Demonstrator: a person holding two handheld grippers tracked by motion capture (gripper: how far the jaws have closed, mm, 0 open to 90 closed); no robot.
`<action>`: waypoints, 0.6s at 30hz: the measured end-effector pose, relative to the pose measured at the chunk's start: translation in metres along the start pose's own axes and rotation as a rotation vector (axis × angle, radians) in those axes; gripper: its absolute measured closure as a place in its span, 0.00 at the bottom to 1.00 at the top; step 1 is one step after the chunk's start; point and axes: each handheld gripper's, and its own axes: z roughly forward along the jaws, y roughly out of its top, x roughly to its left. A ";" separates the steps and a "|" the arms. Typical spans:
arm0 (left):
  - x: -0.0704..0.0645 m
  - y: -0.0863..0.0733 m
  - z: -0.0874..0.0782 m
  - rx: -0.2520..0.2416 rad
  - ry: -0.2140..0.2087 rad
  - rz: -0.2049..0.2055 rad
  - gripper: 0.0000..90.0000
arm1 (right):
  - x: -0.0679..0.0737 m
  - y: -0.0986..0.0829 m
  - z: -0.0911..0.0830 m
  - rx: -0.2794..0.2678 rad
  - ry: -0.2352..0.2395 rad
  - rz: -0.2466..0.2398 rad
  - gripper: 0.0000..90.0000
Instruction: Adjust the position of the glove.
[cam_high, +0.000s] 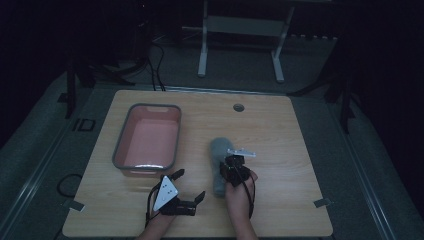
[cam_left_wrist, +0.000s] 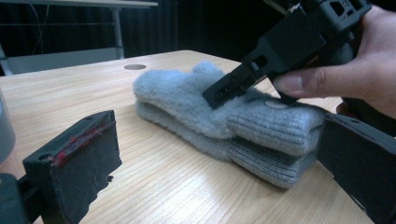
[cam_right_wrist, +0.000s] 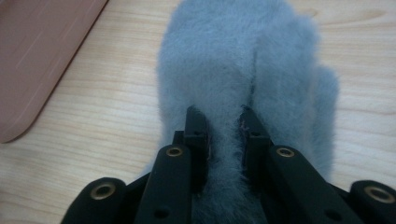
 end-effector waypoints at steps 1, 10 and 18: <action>0.000 0.000 0.000 0.000 -0.001 0.001 0.00 | 0.001 -0.001 0.000 -0.007 -0.002 -0.002 0.85; 0.000 0.000 0.000 0.003 -0.006 0.002 0.00 | 0.000 -0.003 0.005 0.008 0.029 -0.014 0.66; -0.001 0.000 0.000 0.002 -0.007 0.002 0.00 | -0.002 0.010 -0.018 -0.047 0.094 -0.049 0.47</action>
